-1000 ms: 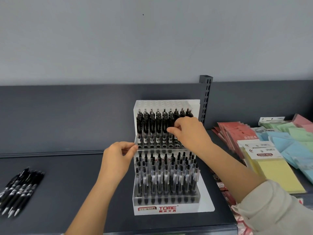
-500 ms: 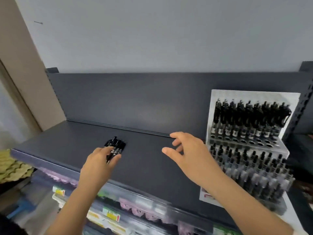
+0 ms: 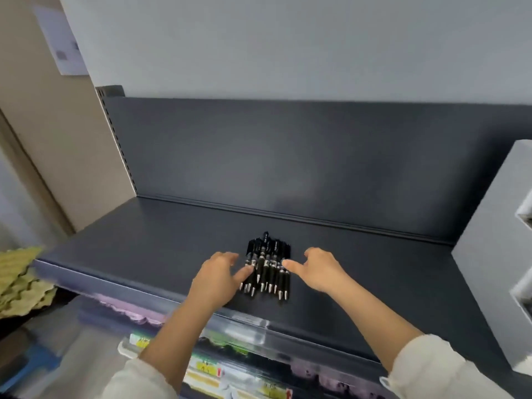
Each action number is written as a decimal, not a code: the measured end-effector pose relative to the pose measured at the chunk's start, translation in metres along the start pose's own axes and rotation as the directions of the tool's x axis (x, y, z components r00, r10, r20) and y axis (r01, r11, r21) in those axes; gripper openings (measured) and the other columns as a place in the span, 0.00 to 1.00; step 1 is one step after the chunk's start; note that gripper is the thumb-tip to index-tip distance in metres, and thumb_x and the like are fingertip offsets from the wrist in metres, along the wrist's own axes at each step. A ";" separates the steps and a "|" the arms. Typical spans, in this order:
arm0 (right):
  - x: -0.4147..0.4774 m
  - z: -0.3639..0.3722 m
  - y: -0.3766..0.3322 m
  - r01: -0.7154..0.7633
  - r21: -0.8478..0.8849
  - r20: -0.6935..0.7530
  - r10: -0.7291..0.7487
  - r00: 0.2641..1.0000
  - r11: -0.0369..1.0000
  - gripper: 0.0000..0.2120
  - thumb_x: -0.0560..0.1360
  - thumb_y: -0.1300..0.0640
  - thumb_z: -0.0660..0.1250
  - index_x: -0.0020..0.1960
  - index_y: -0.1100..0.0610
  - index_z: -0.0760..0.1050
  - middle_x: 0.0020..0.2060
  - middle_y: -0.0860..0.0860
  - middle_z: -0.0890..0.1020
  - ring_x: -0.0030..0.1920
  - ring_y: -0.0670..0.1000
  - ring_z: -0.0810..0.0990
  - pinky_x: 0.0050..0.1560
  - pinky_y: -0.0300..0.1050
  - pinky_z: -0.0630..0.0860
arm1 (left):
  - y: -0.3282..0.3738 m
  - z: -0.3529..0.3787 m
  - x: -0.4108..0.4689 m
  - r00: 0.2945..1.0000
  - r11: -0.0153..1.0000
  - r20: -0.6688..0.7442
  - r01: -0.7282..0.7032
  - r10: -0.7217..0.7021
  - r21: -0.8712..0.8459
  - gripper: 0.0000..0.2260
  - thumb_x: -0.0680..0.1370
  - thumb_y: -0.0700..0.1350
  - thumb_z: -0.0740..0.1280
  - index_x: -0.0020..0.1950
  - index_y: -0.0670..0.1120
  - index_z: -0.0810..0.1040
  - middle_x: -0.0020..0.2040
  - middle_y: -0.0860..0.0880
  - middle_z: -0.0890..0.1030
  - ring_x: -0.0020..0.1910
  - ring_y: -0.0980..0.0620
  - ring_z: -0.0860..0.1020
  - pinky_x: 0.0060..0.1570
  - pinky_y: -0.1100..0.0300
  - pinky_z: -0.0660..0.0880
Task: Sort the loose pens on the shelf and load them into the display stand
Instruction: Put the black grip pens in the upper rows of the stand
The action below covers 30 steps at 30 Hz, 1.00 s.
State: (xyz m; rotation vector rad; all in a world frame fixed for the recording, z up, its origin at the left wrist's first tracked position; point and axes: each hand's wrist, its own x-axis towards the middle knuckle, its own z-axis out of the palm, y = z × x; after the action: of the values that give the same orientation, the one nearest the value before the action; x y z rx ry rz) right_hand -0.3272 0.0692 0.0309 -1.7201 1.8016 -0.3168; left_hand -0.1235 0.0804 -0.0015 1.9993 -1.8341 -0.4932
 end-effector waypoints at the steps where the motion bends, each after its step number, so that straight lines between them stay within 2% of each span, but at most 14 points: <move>1: 0.004 0.008 -0.006 -0.034 0.000 -0.006 0.034 0.999 0.999 0.32 0.75 0.39 0.61 0.65 0.65 0.68 0.61 0.58 0.76 0.59 0.58 0.77 0.59 0.52 0.75 | -0.003 0.003 0.006 0.999 1.000 0.053 -0.013 0.013 -0.016 0.28 0.76 0.61 0.63 0.70 0.46 0.69 0.66 0.46 0.73 0.63 0.47 0.73 0.60 0.51 0.73; 3: 0.011 0.022 -0.014 -0.089 0.007 -0.026 0.089 0.996 0.996 0.31 0.75 0.39 0.62 0.64 0.65 0.69 0.60 0.57 0.77 0.57 0.57 0.77 0.57 0.50 0.75 | -0.005 0.009 0.017 0.988 0.999 0.148 -0.047 0.049 -0.018 0.31 0.75 0.62 0.64 0.71 0.45 0.68 0.67 0.45 0.72 0.65 0.46 0.71 0.63 0.51 0.71; 4: 0.015 0.027 -0.017 -0.110 0.011 -0.038 0.111 0.993 0.994 0.29 0.75 0.39 0.63 0.60 0.64 0.71 0.56 0.56 0.78 0.54 0.56 0.78 0.53 0.49 0.75 | -0.005 0.012 0.021 0.981 0.998 0.182 -0.064 0.064 -0.004 0.32 0.74 0.63 0.64 0.72 0.45 0.67 0.68 0.44 0.70 0.67 0.45 0.69 0.64 0.51 0.70; 5: 0.018 0.031 -0.019 -0.127 0.013 -0.049 0.128 0.991 0.992 0.25 0.74 0.39 0.63 0.53 0.62 0.73 0.49 0.54 0.78 0.47 0.54 0.78 0.48 0.47 0.75 | -0.004 0.014 0.024 0.976 0.997 0.203 -0.077 0.074 0.010 0.33 0.74 0.63 0.64 0.73 0.45 0.65 0.69 0.44 0.69 0.68 0.45 0.67 0.65 0.52 0.68; 7: 0.025 0.037 -0.025 -0.171 0.017 -0.076 0.172 0.982 0.985 0.22 0.73 0.38 0.64 0.38 0.58 0.69 0.36 0.51 0.74 0.34 0.49 0.73 0.36 0.45 0.71 | -0.002 0.015 0.029 0.971 0.995 0.223 -0.096 0.090 0.018 0.36 0.73 0.63 0.66 0.74 0.45 0.62 0.69 0.44 0.66 0.70 0.45 0.64 0.66 0.53 0.66; 8: 0.029 0.039 -0.028 -0.190 0.020 -0.085 0.191 0.978 0.982 0.23 0.73 0.38 0.65 0.35 0.57 0.67 0.33 0.50 0.72 0.32 0.48 0.71 0.32 0.43 0.68 | -0.001 0.015 0.032 0.968 0.994 0.230 -0.105 0.101 0.006 0.37 0.73 0.62 0.67 0.74 0.44 0.61 0.69 0.45 0.65 0.70 0.45 0.63 0.65 0.54 0.65; 10: 0.036 0.043 -0.033 -0.203 0.024 -0.083 0.204 0.975 0.979 0.23 0.72 0.37 0.66 0.36 0.57 0.68 0.35 0.51 0.74 0.33 0.49 0.73 0.30 0.42 0.67 | -0.002 0.016 0.038 0.959 0.994 0.263 -0.102 0.109 -0.038 0.39 0.72 0.61 0.69 0.75 0.44 0.58 0.71 0.45 0.63 0.71 0.46 0.62 0.66 0.54 0.65; 13: 0.044 0.047 -0.038 -0.208 0.027 -0.073 0.210 0.975 0.978 0.21 0.70 0.39 0.69 0.42 0.57 0.72 0.44 0.54 0.78 0.40 0.53 0.77 0.32 0.43 0.70 | -0.005 0.014 0.045 0.938 0.992 0.332 -0.069 0.099 -0.102 0.39 0.71 0.58 0.72 0.75 0.45 0.58 0.71 0.46 0.62 0.69 0.46 0.66 0.65 0.54 0.68; 17: 0.049 0.048 -0.046 -0.216 0.092 -0.006 0.217 0.976 0.972 0.17 0.71 0.44 0.71 0.36 0.55 0.69 0.35 0.50 0.75 0.37 0.50 0.75 0.36 0.42 0.74 | -0.006 0.007 0.052 0.927 0.994 0.365 -0.063 0.090 -0.084 0.33 0.69 0.53 0.72 0.70 0.46 0.64 0.66 0.46 0.66 0.62 0.46 0.71 0.60 0.52 0.73; 18: 0.049 0.047 -0.048 -0.216 0.112 -0.002 0.218 0.976 0.970 0.16 0.71 0.46 0.71 0.36 0.55 0.69 0.35 0.50 0.75 0.38 0.50 0.76 0.38 0.43 0.75 | -0.006 0.005 0.052 0.925 0.995 0.369 -0.069 0.091 -0.072 0.33 0.68 0.54 0.72 0.69 0.46 0.65 0.65 0.46 0.67 0.62 0.46 0.71 0.59 0.51 0.73; 21: 0.049 0.046 -0.049 -0.220 0.170 0.009 0.222 0.975 0.961 0.09 0.71 0.51 0.70 0.41 0.55 0.73 0.44 0.52 0.79 0.47 0.52 0.79 0.46 0.45 0.80 | -0.009 0.002 0.054 0.920 0.992 0.373 -0.099 0.120 -0.073 0.35 0.60 0.63 0.73 0.63 0.51 0.71 0.60 0.49 0.71 0.58 0.49 0.73 0.58 0.50 0.75; 22: 0.049 0.046 -0.050 -0.223 0.185 0.015 0.224 0.975 0.957 0.09 0.71 0.52 0.69 0.44 0.56 0.74 0.47 0.52 0.80 0.49 0.52 0.80 0.48 0.46 0.80 | -0.011 0.001 0.054 0.920 0.991 0.371 -0.109 0.128 -0.074 0.34 0.60 0.63 0.74 0.63 0.52 0.72 0.59 0.50 0.71 0.58 0.49 0.73 0.58 0.50 0.74; 25: 0.052 0.046 -0.049 -0.243 0.199 0.023 0.243 0.970 0.949 0.15 0.69 0.52 0.69 0.52 0.57 0.77 0.51 0.53 0.80 0.51 0.52 0.79 0.50 0.47 0.80 | -0.015 0.001 0.054 0.927 0.989 0.346 -0.116 0.142 -0.097 0.29 0.66 0.60 0.74 0.64 0.52 0.72 0.59 0.50 0.70 0.58 0.49 0.74 0.60 0.51 0.73; 30: 0.058 0.045 -0.053 -0.260 0.202 0.024 0.261 0.965 0.944 0.16 0.68 0.51 0.70 0.51 0.58 0.76 0.52 0.52 0.79 0.51 0.52 0.79 0.51 0.47 0.80 | -0.019 0.000 0.055 0.930 0.984 0.334 -0.109 0.152 -0.144 0.26 0.70 0.54 0.73 0.66 0.50 0.71 0.62 0.49 0.71 0.57 0.50 0.75 0.59 0.56 0.73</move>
State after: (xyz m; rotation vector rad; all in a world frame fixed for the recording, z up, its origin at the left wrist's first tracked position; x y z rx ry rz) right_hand -0.2559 0.0179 0.0101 -1.3237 1.9005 -0.3773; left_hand -0.1030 0.0272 -0.0110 1.7797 -2.0643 -0.9415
